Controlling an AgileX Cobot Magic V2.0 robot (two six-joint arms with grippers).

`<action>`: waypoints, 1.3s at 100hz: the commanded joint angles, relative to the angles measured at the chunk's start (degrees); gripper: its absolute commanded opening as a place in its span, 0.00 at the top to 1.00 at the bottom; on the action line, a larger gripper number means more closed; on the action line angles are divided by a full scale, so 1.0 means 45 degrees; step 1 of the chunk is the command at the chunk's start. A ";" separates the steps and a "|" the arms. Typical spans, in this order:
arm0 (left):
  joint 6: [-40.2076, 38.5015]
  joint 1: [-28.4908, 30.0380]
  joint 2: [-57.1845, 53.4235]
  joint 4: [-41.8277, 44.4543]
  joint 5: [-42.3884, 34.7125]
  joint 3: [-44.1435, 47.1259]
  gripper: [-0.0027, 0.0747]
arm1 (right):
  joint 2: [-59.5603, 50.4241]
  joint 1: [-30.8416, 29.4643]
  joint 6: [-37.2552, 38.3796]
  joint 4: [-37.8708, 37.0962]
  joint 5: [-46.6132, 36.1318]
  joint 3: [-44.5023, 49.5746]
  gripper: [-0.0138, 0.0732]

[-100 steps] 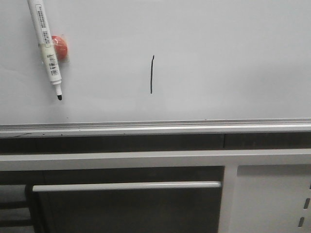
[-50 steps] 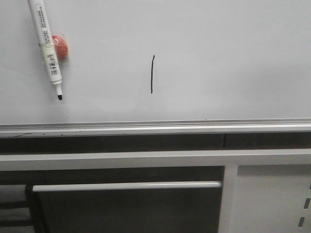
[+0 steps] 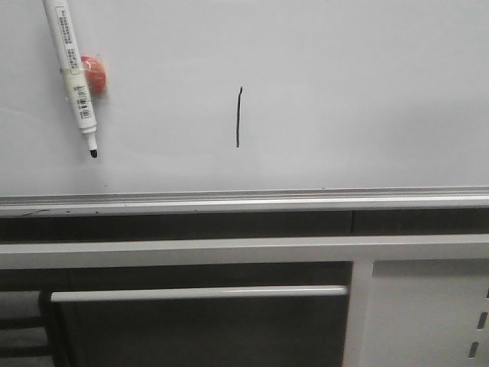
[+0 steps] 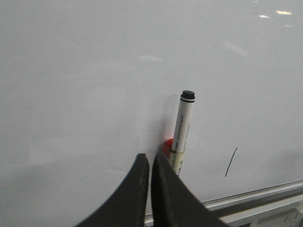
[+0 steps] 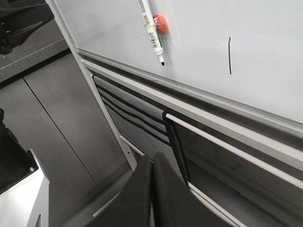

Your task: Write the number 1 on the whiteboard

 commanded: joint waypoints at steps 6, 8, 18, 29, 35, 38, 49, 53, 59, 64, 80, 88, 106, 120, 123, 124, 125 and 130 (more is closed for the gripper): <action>0.3281 0.0061 -0.0012 -0.4182 0.0655 -0.0332 0.99 | -0.0012 -0.0050 -0.0064 0.0220 -0.0213 -0.0334 0.91; 0.4180 0.0061 -0.0110 -0.5097 0.0655 -0.0332 0.99 | -0.0012 -0.0050 -0.0064 0.0220 -0.0213 -0.0334 0.91; 0.9044 0.0061 -0.0604 -0.9592 0.0659 -0.0332 0.99 | -0.0012 -0.0050 -0.0064 0.0220 -0.0213 -0.0334 0.91; 1.1601 0.0061 -0.0870 -1.1337 0.0109 -0.0332 0.99 | -0.0012 -0.0050 -0.0064 0.0220 -0.0213 -0.0334 0.91; 1.1601 0.0061 -0.0870 -1.1166 -0.0155 -0.0332 0.99 | -0.0012 -0.0050 -0.0064 0.0220 -0.0213 -0.0334 0.91; 1.1601 0.0061 -0.0870 -1.1045 -0.0261 -0.0332 0.99 | -0.0012 -0.0050 -0.0064 0.0220 -0.0213 -0.0334 0.91; 1.1601 0.0061 -0.0870 -1.0607 -0.0425 -0.0332 0.99 | -0.0012 -0.0050 -0.0064 0.0220 -0.0213 -0.0334 0.91; 1.1601 0.0061 -0.0870 -1.0404 -0.0574 -0.0332 0.99 | -0.0012 -0.0050 -0.0064 0.0220 -0.0213 -0.0334 0.91; 1.1601 0.0061 -0.0870 -1.0290 -0.0742 -0.0332 0.99 | -0.0012 -0.0050 -0.0064 0.0220 -0.0213 -0.0334 0.91; 1.1601 0.0061 -0.0870 -1.0260 -0.0872 -0.0332 0.99 | -0.0012 -0.0050 -0.0064 0.0220 -0.0213 -0.0334 0.91; 1.3500 0.0061 -0.0892 -1.2253 -0.1397 0.0303 0.99 | -0.0012 -0.0050 -0.0064 0.0220 -0.0213 -0.0334 0.91; 1.7941 0.0263 -0.0892 -1.6836 -0.1801 0.0480 0.99 | -0.0012 -0.0050 -0.0064 0.0220 -0.0213 -0.0334 0.91; 2.3311 0.1937 -0.0892 -2.1951 -0.3878 0.1252 0.99 | -0.0012 -0.0050 -0.0064 0.0220 -0.0213 -0.0334 0.91; 2.3394 0.3325 -0.0892 -2.2690 -0.3988 0.1828 0.99 | -0.0012 -0.0050 -0.0064 0.0220 -0.0213 -0.0334 0.91; 2.3424 0.3580 -0.0892 -2.2715 -0.4014 0.1898 0.99 | -0.0012 -0.0050 -0.0064 0.0220 -0.0213 -0.0334 0.91; 2.3449 0.3712 -0.0892 -2.2763 -0.4014 0.1938 0.99 | -0.0012 -0.0050 -0.0064 0.0220 -0.0213 -0.0334 0.91; 2.3448 0.3779 -0.0892 -2.2797 -0.4014 0.1927 0.99 | -0.0012 -0.0050 -0.0064 0.0220 -0.0213 -0.0334 0.91; 2.3611 0.4272 -0.0892 -2.3233 -0.4014 0.2043 0.99 | -0.0012 -0.0050 -0.0064 0.0220 -0.0213 -0.0334 0.91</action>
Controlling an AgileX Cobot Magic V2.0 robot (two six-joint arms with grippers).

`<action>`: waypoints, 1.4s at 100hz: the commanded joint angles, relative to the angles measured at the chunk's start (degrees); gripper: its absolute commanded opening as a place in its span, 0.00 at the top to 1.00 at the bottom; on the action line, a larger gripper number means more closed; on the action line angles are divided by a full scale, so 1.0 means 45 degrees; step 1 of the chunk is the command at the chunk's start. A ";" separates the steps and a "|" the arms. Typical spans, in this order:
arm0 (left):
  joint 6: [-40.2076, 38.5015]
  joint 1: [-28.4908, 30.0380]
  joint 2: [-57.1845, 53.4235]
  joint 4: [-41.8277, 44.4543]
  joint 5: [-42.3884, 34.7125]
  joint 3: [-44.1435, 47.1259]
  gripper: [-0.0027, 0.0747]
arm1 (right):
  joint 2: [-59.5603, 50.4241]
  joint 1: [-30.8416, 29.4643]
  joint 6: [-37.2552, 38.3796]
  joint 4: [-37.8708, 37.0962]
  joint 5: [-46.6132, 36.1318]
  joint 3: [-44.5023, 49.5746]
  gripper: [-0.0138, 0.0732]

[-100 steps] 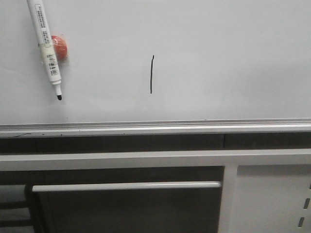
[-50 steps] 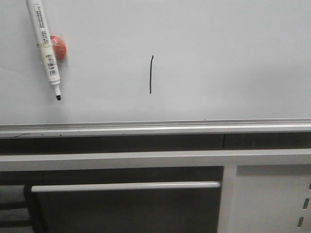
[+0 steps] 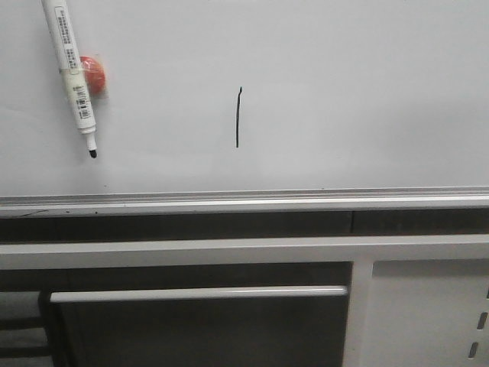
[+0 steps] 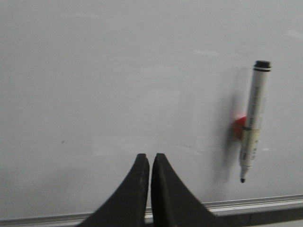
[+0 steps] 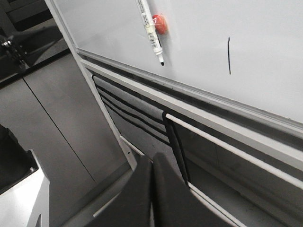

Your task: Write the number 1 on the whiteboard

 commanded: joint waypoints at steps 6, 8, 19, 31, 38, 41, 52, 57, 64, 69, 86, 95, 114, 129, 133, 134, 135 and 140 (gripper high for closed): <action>0.0807 0.1285 0.0120 -0.1465 -0.1421 0.0035 0.99 | -0.0012 -0.0050 -0.0068 0.0220 -0.0213 -0.0334 0.91; 0.0810 0.1479 0.0120 -0.1698 -0.1495 0.0149 0.99 | -0.0012 -0.0050 -0.0068 0.0220 -0.0213 -0.0334 0.91; 0.0810 0.2156 -0.0252 -0.1499 -0.1937 0.0710 0.99 | -0.0012 -0.0050 -0.0068 0.0220 -0.0213 -0.0334 0.91; 0.0810 0.2443 -0.0859 -0.0400 -0.1508 0.0705 0.99 | -0.0012 -0.0050 -0.0068 0.0220 -0.0213 -0.0334 0.91; 0.0834 0.2668 -0.0883 -0.0488 -0.1316 0.0705 0.99 | -0.0012 -0.0050 -0.0068 0.0220 -0.0213 -0.0334 0.91; 0.0834 0.2751 -0.0883 -0.0607 -0.1205 0.0705 0.99 | -0.0012 -0.0050 -0.0068 0.0220 -0.0213 -0.0334 0.91; 0.0834 0.2965 -0.0909 -0.1131 -0.0945 0.0705 0.99 | -0.0012 -0.0050 -0.0068 0.0220 -0.0213 -0.0334 0.91; 0.0834 0.2965 -0.0937 -0.1125 -0.0824 0.0705 0.99 | -0.0012 -0.0050 -0.0068 0.0220 -0.0213 -0.0334 0.91; 0.0834 0.2965 -0.1294 -0.1077 -0.0353 0.0705 0.99 | -0.0012 -0.0050 -0.0068 0.0220 -0.0213 -0.0334 0.91; 0.0834 0.2965 -0.1702 -0.1077 0.0312 0.0705 0.99 | -0.0012 -0.0050 -0.0068 0.0220 -0.0213 -0.0334 0.91; 0.0834 0.2965 -0.2051 -0.1077 0.1109 0.0705 0.99 | -0.0012 -0.0050 -0.0068 0.0220 -0.0173 -0.0329 0.91; 0.0834 0.2965 -0.2051 -0.1077 0.1109 0.0724 0.99 | -0.0012 -0.0050 -0.0068 0.0220 -0.0173 -0.0307 0.91; 0.0759 0.2965 -0.2051 -0.1190 0.1054 0.0699 0.99 | -0.0012 -0.0050 -0.0068 0.0220 -0.0150 -0.0307 0.91; 0.0759 0.2965 -0.2051 -0.1190 0.1052 0.0699 0.99 | -0.0012 -0.0050 -0.0068 0.0220 -0.0150 -0.0307 0.91; 0.0759 0.2965 -0.2051 -0.1190 0.1052 0.0699 0.99 | -0.0012 -0.0050 -0.0068 0.0220 -0.0150 -0.0307 0.91; 0.0759 0.2965 -0.2051 -0.1190 0.1052 0.0699 0.99 | -0.0012 -0.0050 -0.0068 0.0220 -0.0150 -0.0307 0.91; 0.0759 0.2965 -0.2051 -0.1190 0.1052 0.0699 0.99 | -0.0012 -0.0050 -0.0068 0.0220 -0.0150 -0.0307 0.91; 0.0759 0.2965 -0.2051 -0.1190 0.1052 0.0699 0.99 | -0.0012 -0.0050 -0.0068 0.0220 -0.0150 -0.0307 0.91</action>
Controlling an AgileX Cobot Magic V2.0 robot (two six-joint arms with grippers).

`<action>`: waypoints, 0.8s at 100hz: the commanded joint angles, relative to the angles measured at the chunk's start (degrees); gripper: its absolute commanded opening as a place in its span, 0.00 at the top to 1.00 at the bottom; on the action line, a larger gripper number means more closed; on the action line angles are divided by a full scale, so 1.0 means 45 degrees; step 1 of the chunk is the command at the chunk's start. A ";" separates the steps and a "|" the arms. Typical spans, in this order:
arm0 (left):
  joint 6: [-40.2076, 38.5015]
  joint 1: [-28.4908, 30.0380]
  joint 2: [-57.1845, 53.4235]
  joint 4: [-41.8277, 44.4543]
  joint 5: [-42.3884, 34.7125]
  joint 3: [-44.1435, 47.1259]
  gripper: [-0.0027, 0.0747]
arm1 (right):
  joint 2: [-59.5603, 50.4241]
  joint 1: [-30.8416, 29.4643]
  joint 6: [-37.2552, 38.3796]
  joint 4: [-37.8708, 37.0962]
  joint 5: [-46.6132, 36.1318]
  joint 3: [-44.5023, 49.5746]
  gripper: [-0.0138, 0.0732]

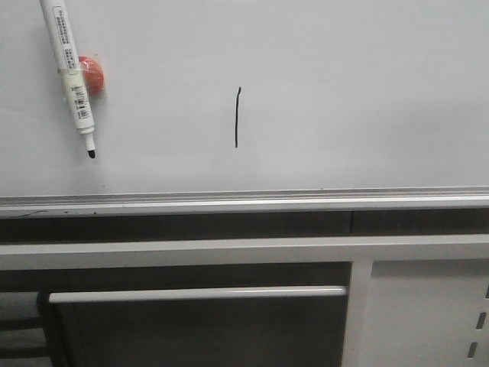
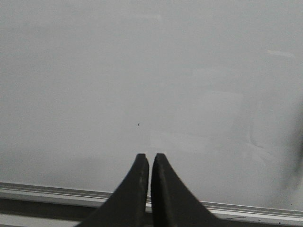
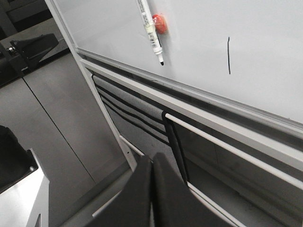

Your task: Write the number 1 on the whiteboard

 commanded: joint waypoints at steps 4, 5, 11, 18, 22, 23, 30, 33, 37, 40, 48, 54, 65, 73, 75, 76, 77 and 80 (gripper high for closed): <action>-0.0074 0.0019 -0.0283 -0.0128 -0.0862 0.0524 0.99 | -0.0012 -0.0050 -0.0015 0.0220 -0.0171 -0.0328 0.91; -0.0074 0.0019 -0.0283 -0.0128 -0.0862 0.0524 0.99 | -0.0012 -0.0050 -0.0015 0.0220 -0.0171 -0.0328 0.91; -0.0074 0.0019 -0.0283 -0.0128 -0.0862 0.0524 0.99 | -0.0012 -0.0050 -0.0015 0.0220 -0.0171 -0.0328 0.91; -0.0074 0.0019 -0.0283 -0.0128 -0.0862 0.0524 0.99 | -0.0012 -0.0050 -0.0015 0.0220 -0.0171 -0.0328 0.91; -0.0074 0.0019 -0.0283 -0.0128 -0.0862 0.0524 0.99 | -0.0012 -0.0050 -0.0015 0.0220 -0.0171 -0.0328 0.91; -0.0074 0.0019 -0.0283 -0.0128 -0.0862 0.0524 0.99 | -0.0012 -0.0050 -0.0015 0.0220 -0.0171 -0.0328 0.91; -0.0074 0.0019 -0.0283 -0.0128 -0.0862 0.0524 0.99 | -0.0012 -0.0050 -0.0015 0.0186 -0.0203 -0.0328 0.91; -0.0074 0.0019 -0.0283 -0.0128 -0.0862 0.0524 0.99 | -0.0012 -0.0050 -0.0015 0.0162 -0.0418 -0.0328 0.91; -0.0074 0.0019 -0.0283 -0.0128 -0.0862 0.0524 0.99 | -0.0012 -0.0050 -0.0015 0.0162 -0.0806 -0.0303 0.91; -0.0074 0.0019 -0.0283 -0.0128 -0.0862 0.0524 0.99 | -0.0012 -0.0050 -0.0015 0.0162 -0.1261 -0.0303 0.91; -0.0074 0.0019 -0.0283 -0.0128 -0.0862 0.0524 0.99 | -0.0012 -0.0050 -0.0015 0.0162 -0.2294 -0.0303 0.91; -0.0074 0.0019 -0.0283 -0.0128 -0.0862 0.0524 0.99 | -0.0012 -0.0050 -0.0015 0.0162 -0.2851 -0.0279 0.91; -0.0074 0.0019 -0.0283 -0.0128 -0.0862 0.0524 0.99 | -0.0012 -0.0050 -0.0015 0.0162 -0.3112 -0.0279 0.91; -0.0074 0.0019 -0.0283 -0.0128 -0.0862 0.0524 0.99 | -0.0012 -0.0050 -0.0015 -0.0520 -0.3142 -0.0279 0.91; -0.0074 0.0019 -0.0283 -0.0128 -0.0862 0.0524 0.99 | -0.0012 -0.0050 -0.0015 -0.0793 -0.3142 -0.0279 0.91; -0.0074 0.0019 -0.0283 -0.0128 -0.0862 0.0524 0.99 | -0.0012 -0.0050 0.0046 -0.1061 -0.3142 -0.0279 0.91; -0.0074 0.0019 -0.0283 -0.0128 -0.0862 0.0524 0.99 | -0.0012 -0.0077 0.0085 -0.1192 -0.3142 -0.0279 0.91; -0.0074 0.0019 -0.0283 -0.0128 -0.0862 0.0524 0.99 | -0.0012 -0.0102 0.0595 -0.1775 -0.3195 -0.0279 0.91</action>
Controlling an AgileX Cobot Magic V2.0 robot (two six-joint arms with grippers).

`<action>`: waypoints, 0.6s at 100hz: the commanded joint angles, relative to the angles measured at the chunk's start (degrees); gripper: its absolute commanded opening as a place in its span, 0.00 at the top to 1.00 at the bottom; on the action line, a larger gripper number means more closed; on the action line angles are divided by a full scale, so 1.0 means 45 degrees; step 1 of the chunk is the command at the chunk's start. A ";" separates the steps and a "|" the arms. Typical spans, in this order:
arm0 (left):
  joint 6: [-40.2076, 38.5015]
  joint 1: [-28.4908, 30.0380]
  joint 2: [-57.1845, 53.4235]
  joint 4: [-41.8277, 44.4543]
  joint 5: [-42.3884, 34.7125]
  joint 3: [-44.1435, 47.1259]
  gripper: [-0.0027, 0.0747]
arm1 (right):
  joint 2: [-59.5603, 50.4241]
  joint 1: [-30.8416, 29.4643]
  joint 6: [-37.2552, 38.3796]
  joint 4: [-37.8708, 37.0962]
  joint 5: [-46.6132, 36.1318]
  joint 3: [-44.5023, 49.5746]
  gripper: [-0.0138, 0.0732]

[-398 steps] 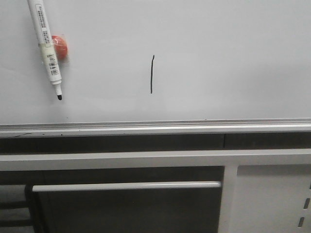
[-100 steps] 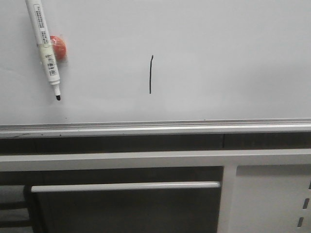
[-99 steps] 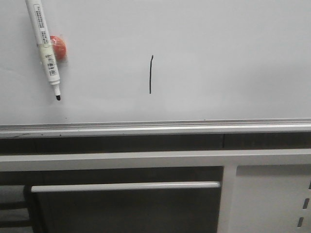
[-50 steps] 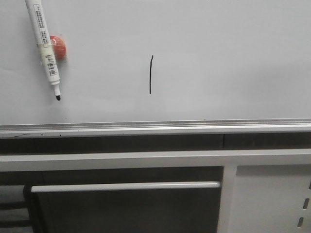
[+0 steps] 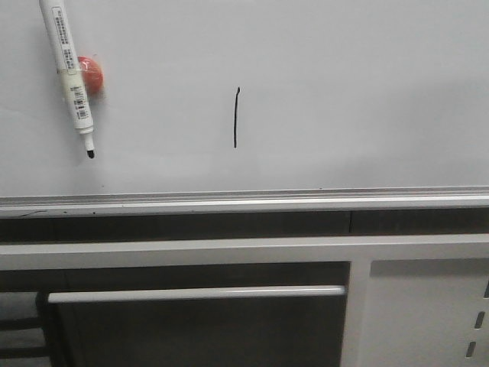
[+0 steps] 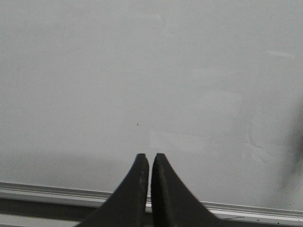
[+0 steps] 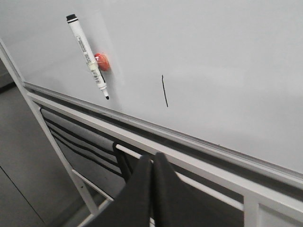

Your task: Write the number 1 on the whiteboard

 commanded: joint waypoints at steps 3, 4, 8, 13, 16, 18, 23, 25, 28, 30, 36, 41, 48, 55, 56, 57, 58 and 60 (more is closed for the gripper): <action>-0.0074 0.0019 -0.0283 -0.0101 -0.0862 0.0524 0.99 | -0.0012 -0.0219 0.1460 -0.2290 -0.0684 -0.0287 0.91; -0.0074 0.0019 -0.0283 -0.0101 -0.0862 0.0524 0.99 | -0.0012 -0.0253 0.1757 -0.2547 -0.0822 -0.0290 0.91; -0.0074 0.0019 -0.0283 -0.0101 -0.0862 0.0524 0.99 | -0.0040 -0.0543 0.3820 -0.4393 -0.1206 -0.0259 0.91; -0.0074 0.0019 -0.0283 -0.0101 -0.0862 0.0524 0.99 | -0.0100 -0.1045 0.6290 -0.7058 -0.1466 -0.0194 0.91; -0.0074 0.0019 -0.0283 -0.0101 -0.0862 0.0524 0.99 | -0.0216 -0.1493 0.7649 -0.8602 -0.1437 -0.0168 0.91; -0.0074 0.0019 -0.0283 -0.0101 -0.0862 0.0524 0.99 | -0.0326 -0.1689 0.8670 -0.9660 -0.1346 -0.0142 0.91; -0.0074 0.0019 -0.0283 -0.0101 -0.0862 0.0524 0.99 | -0.0710 -0.2570 1.0905 -1.1767 -0.0998 -0.0038 0.91; -0.0074 0.0019 -0.0283 -0.0101 -0.0862 0.0524 0.99 | -0.0908 -0.2803 1.1688 -1.2507 -0.0760 -0.0006 0.91; -0.0074 0.0019 -0.0283 -0.0101 -0.0862 0.0524 0.99 | -0.1245 -0.3395 1.2807 -1.3522 -0.0341 0.0120 0.91; -0.0074 0.0019 -0.0283 -0.0101 -0.0862 0.0524 0.99 | -0.1385 -0.3748 1.3192 -1.3862 -0.0227 0.0178 0.91; -0.0074 0.0019 -0.0283 -0.0101 -0.0862 0.0524 0.99 | -0.2025 -0.4628 1.4246 -1.4824 0.0022 0.0592 0.91; -0.0074 0.0019 -0.0283 -0.0101 -0.0862 0.0524 0.99 | -0.2549 -0.5269 1.4313 -1.5020 0.0019 0.0967 0.91; -0.0074 0.0019 -0.0283 -0.0101 -0.0862 0.0524 0.99 | -0.3219 -0.5969 1.4313 -1.5279 0.0026 0.1502 0.91; -0.0074 0.0019 -0.0283 -0.0101 -0.0862 0.0524 0.99 | -0.3748 -0.6517 1.4313 -1.5509 0.0111 0.2051 0.91; -0.0074 0.0019 -0.0283 -0.0101 -0.0862 0.0524 0.99 | -0.3845 -0.6612 1.4313 -1.5511 0.0157 0.2100 0.91; -0.0074 0.0019 -0.0283 -0.0101 -0.0862 0.0524 0.99 | -0.3892 -0.6659 1.4313 -1.5536 0.0182 0.2202 0.91; -0.0074 0.0019 -0.0283 -0.0101 -0.0862 0.0524 0.99 | -0.3985 -0.6747 1.4313 -1.5620 0.0233 0.2293 0.91; -0.0074 0.0019 -0.0283 -0.0101 -0.0862 0.0524 0.99 | -0.4120 -0.6871 1.4313 -1.5620 0.0264 0.2433 0.91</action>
